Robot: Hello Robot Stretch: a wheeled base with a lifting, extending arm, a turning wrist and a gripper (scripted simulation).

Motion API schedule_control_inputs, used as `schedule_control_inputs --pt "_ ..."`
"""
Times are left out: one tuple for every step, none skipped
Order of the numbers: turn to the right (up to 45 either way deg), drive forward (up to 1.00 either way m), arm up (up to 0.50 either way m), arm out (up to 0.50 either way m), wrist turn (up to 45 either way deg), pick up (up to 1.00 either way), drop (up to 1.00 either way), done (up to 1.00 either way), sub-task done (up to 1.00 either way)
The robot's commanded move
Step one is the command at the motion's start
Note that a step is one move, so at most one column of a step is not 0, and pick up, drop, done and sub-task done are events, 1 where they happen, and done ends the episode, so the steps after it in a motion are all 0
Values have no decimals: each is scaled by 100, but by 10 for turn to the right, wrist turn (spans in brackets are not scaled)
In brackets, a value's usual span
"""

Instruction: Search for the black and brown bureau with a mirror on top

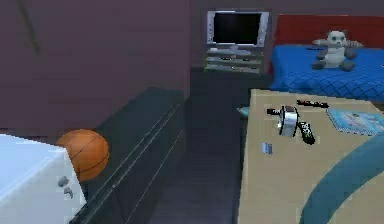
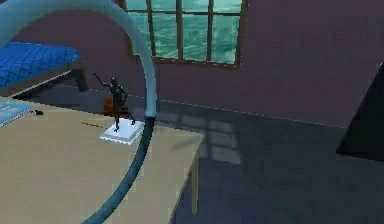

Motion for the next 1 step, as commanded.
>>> schedule_control_inputs --pt "-450 0 0 0 0 0 0 0 0"
